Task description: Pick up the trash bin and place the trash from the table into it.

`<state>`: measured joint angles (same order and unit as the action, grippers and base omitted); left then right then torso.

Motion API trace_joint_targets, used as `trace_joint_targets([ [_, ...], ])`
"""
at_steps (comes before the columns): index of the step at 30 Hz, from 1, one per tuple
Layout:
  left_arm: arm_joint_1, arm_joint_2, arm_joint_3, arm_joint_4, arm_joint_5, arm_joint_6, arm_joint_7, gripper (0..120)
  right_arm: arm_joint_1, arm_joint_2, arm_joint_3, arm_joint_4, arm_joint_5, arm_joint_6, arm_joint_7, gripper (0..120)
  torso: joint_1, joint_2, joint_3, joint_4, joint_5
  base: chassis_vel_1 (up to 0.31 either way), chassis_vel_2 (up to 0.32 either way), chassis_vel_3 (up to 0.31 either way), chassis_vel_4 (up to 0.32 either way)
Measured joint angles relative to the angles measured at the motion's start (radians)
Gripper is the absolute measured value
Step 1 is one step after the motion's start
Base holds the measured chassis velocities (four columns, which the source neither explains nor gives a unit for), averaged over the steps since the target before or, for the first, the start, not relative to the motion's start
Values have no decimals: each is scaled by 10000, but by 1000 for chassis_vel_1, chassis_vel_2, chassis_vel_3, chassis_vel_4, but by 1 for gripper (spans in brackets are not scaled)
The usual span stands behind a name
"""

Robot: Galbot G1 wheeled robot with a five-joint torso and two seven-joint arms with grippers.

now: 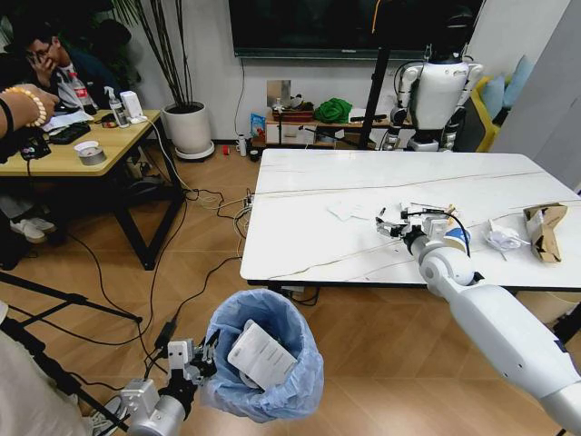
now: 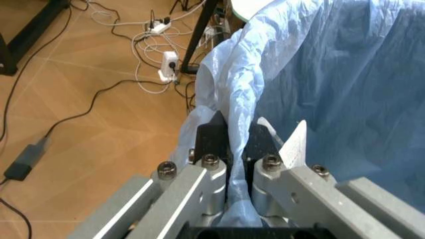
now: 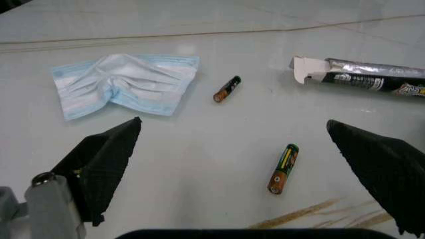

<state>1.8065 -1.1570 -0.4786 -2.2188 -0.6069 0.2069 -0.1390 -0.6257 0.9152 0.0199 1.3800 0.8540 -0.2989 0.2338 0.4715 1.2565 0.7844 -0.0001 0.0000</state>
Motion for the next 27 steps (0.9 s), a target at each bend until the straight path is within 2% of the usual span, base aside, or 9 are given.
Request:
trace_joint_targets([
  [11, -79, 49, -9, 40, -69, -1, 2, 0, 37, 88, 32, -502, 254, 6, -34, 98, 0, 0, 0, 0, 0, 0, 0, 0, 0],
  [16, -200, 72, 6, 113, -147, 0, -12, 0, 68, 103, 44, -728, 470, 24, -68, 92, 0, 0, 0, 0, -1, 0, 0, 0, 0],
  [25, -296, 87, 35, 168, -202, 15, -43, 0, 48, 122, 78, -901, 611, 40, -122, 88, 0, 0, -1, 1, 0, 0, 0, 0, 0],
  [27, -310, 89, 38, 174, -207, 15, -46, 0, 36, 136, 85, -947, 638, 41, -128, 81, 0, 0, -2, 0, 0, 0, 0, 0, 0],
])
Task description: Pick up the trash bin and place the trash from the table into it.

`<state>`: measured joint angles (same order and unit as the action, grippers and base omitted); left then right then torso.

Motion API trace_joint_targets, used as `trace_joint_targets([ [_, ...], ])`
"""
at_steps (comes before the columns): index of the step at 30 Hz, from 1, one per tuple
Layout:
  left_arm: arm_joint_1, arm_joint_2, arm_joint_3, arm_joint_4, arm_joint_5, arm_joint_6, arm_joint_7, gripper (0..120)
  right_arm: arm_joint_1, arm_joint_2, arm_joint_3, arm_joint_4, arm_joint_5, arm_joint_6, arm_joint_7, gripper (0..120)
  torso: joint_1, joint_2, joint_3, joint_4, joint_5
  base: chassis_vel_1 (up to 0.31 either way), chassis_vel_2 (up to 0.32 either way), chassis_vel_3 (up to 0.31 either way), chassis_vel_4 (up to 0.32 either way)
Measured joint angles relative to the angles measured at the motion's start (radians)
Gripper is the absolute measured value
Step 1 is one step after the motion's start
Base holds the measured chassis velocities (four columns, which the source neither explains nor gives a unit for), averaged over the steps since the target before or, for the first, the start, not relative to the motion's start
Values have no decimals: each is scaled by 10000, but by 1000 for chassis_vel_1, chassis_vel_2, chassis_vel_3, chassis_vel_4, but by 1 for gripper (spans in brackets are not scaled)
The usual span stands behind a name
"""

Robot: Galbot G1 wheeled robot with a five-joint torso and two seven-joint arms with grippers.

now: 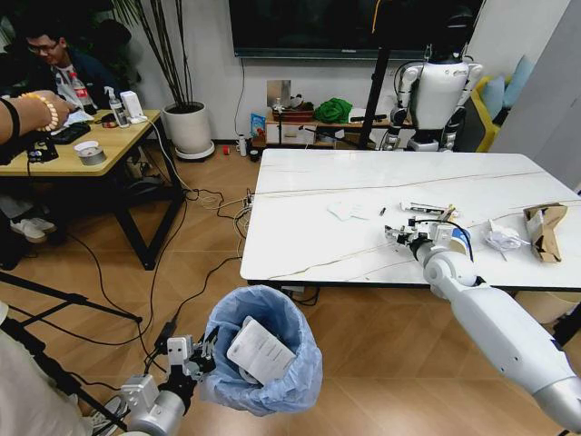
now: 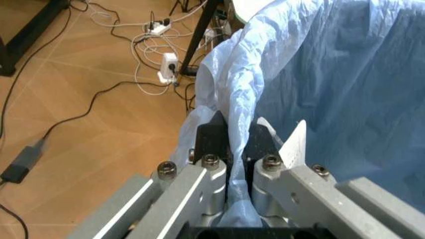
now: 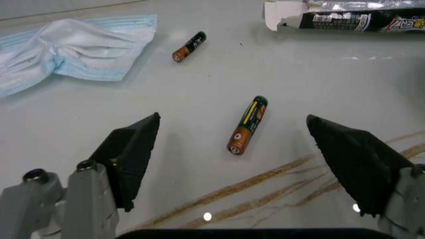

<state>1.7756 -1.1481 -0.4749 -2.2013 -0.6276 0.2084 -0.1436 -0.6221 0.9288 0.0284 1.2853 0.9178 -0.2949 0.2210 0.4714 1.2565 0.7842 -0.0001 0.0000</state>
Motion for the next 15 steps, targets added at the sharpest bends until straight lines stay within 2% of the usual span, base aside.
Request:
trace_joint_targets([
  [3, -14, 5, 12, 10, -6, 2, -4, 0, -20, 16, 1, -18, 27, 0, -6, 68, 0, 0, 0, 0, 0, 0, 0, 0, 0],
  [5, -23, 4, 16, 13, -8, 3, -5, 0, -23, 22, 1, -20, 35, 0, -7, 65, 0, 0, 0, 0, -1, 0, 0, 0, 0],
  [10, -43, 11, 27, 38, -17, 4, -9, 0, -35, 27, 1, -47, 43, 6, -6, 41, -1, 0, 0, 0, -2, 0, 0, 0, 0],
  [11, -43, 11, 27, 38, -17, 4, -9, 0, -35, 27, 1, -47, 43, 6, -6, 41, -1, 0, 0, 0, -2, 0, 0, 0, 0],
  [15, -84, 32, 35, 41, -52, 7, -16, 0, -56, 10, 2, -42, 50, 6, -6, 25, -1, 0, 0, 0, -2, 0, 0, 0, 0],
])
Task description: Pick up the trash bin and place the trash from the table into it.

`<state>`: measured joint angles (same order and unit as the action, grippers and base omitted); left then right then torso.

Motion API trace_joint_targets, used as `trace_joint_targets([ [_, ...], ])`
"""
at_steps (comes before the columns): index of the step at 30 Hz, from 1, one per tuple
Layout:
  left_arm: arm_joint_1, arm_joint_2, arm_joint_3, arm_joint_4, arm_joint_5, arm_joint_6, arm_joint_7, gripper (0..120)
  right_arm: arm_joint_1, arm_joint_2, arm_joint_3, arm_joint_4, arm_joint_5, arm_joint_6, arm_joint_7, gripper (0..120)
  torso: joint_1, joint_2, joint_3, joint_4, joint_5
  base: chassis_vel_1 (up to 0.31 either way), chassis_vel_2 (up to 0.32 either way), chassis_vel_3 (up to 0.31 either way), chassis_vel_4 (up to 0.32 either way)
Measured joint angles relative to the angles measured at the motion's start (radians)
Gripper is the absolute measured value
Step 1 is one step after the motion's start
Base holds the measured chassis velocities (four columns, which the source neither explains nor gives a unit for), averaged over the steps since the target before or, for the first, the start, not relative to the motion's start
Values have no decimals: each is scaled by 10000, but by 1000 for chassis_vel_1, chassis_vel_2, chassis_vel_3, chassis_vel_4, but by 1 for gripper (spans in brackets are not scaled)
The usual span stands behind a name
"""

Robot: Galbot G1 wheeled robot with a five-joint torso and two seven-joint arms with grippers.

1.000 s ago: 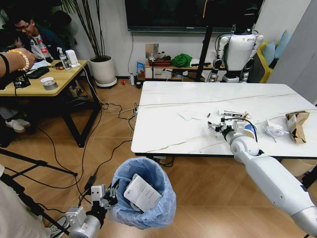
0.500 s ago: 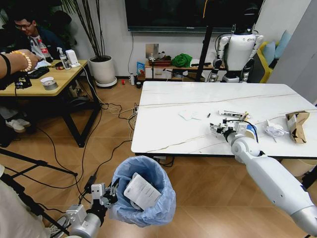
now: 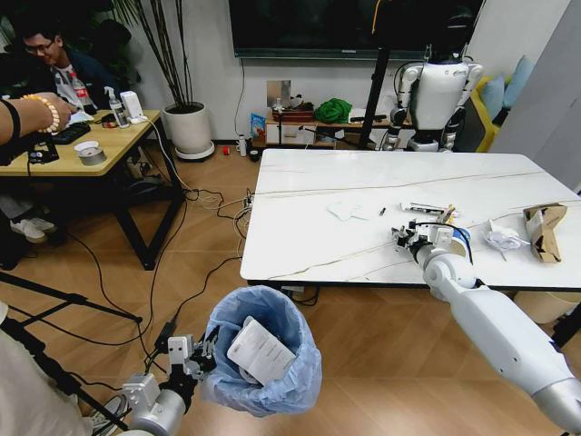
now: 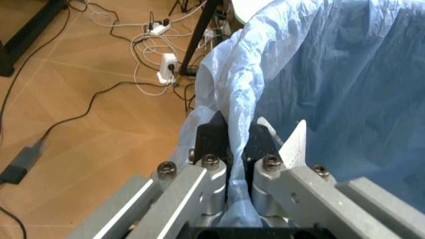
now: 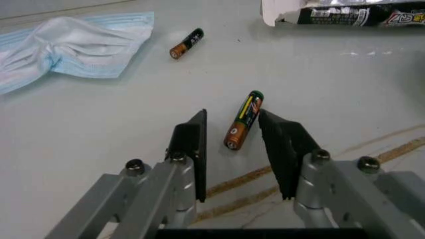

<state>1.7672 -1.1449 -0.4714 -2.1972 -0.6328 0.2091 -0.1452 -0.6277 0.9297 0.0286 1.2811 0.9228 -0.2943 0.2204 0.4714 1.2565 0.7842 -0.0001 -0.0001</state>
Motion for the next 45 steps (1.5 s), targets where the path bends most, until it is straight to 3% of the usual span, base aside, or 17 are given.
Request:
trace_joint_targets([
  [8, -37, 18, 43, 3, -70, 18, -30, 0, -111, 0, 45, 205, 117, -80, 80, 0, 0, 0, 1, 1, 2, 0, 0, 0, 0],
  [17, -111, 74, 69, 6, -112, 24, -41, 0, -288, -96, 233, 601, 274, -177, 214, 0, 1, -1, 3, 0, 6, 0, 0, 0, 0],
  [25, -200, 101, 124, 47, -135, 29, -53, 0, -645, -555, 615, 2010, 543, -30, 55, 0, 1, 0, 2, -1, 1, 0, 0, 0, 0],
  [30, -211, 116, 139, 73, -141, 30, -55, 0, -1005, -870, 707, 3632, 887, 360, -260, 0, 1, 0, 1, 0, 2, 0, 0, 0, 0],
  [32, -203, 137, 121, 70, -157, 30, -56, 0, -1173, -1169, 503, 4991, 1083, 812, -791, 0, 1, 0, 1, 1, 2, 0, 0, 0, 0],
  [40, -149, 176, 0, -46, -249, 34, -62, 0, -1500, -1749, -104, 7133, 1095, 1465, -1960, 0, 1, 0, 1, 0, 0, 0, 0, 0, 0],
  [45, -147, 187, -22, -96, -288, 42, -69, 0, -1940, -2226, -497, 8532, 706, 2009, -3433, 0, 0, 0, 0, 1, 0, 0, 0, 0, 0],
])
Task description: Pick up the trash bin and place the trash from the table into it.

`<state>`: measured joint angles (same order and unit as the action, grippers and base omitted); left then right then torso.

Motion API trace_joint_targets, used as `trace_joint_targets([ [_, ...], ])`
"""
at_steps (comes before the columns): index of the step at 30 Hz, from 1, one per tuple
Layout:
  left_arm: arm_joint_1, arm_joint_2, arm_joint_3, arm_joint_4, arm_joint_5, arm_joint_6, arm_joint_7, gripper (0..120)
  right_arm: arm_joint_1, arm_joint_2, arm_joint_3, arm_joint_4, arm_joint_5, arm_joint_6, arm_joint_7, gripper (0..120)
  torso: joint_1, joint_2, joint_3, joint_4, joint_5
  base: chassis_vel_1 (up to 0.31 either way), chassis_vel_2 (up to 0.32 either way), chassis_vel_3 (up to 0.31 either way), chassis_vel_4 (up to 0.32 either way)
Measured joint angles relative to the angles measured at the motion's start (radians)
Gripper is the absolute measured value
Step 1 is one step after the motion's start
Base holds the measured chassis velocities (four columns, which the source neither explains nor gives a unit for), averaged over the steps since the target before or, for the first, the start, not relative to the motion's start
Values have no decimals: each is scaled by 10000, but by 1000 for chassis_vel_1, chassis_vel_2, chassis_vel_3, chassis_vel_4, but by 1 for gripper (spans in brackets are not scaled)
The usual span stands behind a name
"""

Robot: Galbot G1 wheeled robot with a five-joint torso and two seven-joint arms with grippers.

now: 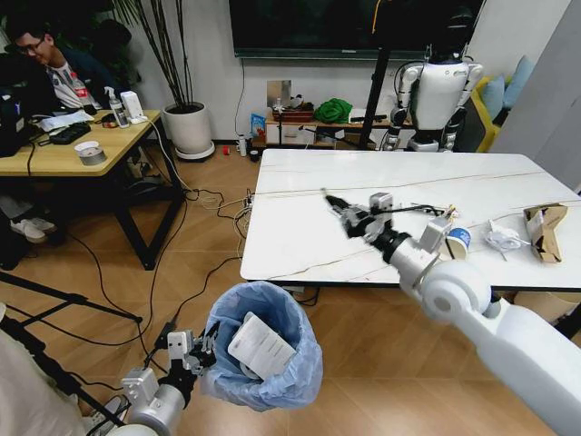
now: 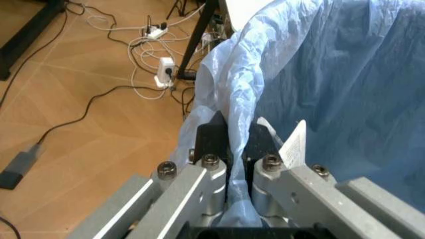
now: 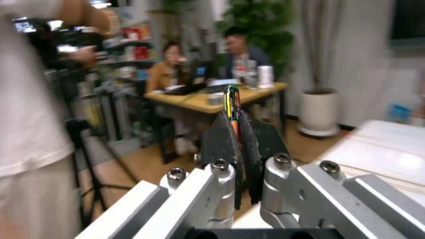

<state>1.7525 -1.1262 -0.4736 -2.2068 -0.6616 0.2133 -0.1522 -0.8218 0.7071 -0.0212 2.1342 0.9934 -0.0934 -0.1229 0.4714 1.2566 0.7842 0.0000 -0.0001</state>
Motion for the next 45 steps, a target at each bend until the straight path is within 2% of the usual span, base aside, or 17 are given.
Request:
trace_joint_targets([
  [7, -33, -33, 67, -6, -3, 8, -6, 0, -672, -580, -110, 595, -789, 498, -1196, 0, 0, 0, 0, -1, 3, 0, 0, 0, 0],
  [13, -150, -51, 105, -6, -23, 20, -21, 0, -1385, -962, -193, 599, -2416, 894, -2001, 0, 0, 0, 0, -1, 1, 0, 0, 0, 0],
  [22, -203, -58, 112, -5, -44, 36, -38, 0, -1748, -973, -491, 372, -3958, 1010, -2293, 0, 0, 0, 0, -1, 2, 0, 0, 0, 0],
  [25, -239, -33, 106, -5, -73, 40, -45, 0, -1794, -1006, -912, 266, -4560, 1197, -2427, 0, 0, 0, 0, -1, 1, 0, 0, 0, 0],
  [33, -290, -111, 141, 31, -83, 43, -45, 0, -1272, -867, -1936, 8, -4920, 1302, -2507, 0, 0, 0, 1, 1, 0, 0, 0, 0, 0],
  [38, -299, -145, 203, 51, -56, 43, -33, 0, -1246, -711, -2075, -325, -4991, 1439, -2508, 0, 0, 0, 2, 0, 1, 0, 0, 0, 0],
  [42, -300, -127, 238, 77, -53, 43, -27, 0, -1191, -606, -2128, -550, -5062, 1526, -2489, 11, 0, 0, 2, 0, 2, 0, 0, 0, 0],
  [44, -307, -125, 265, 102, -50, 43, -23, 0, -1206, -608, -2119, -622, -5068, 1545, -2474, 21, 0, 0, 2, 0, 1, 0, 0, 0, 0],
  [45, -307, -125, 265, 102, -50, 43, -23, 0, -1206, -608, -2119, -622, -5068, 1545, -2474, 21, 0, 0, 2, 0, 1, 0, 0, 0, 0],
])
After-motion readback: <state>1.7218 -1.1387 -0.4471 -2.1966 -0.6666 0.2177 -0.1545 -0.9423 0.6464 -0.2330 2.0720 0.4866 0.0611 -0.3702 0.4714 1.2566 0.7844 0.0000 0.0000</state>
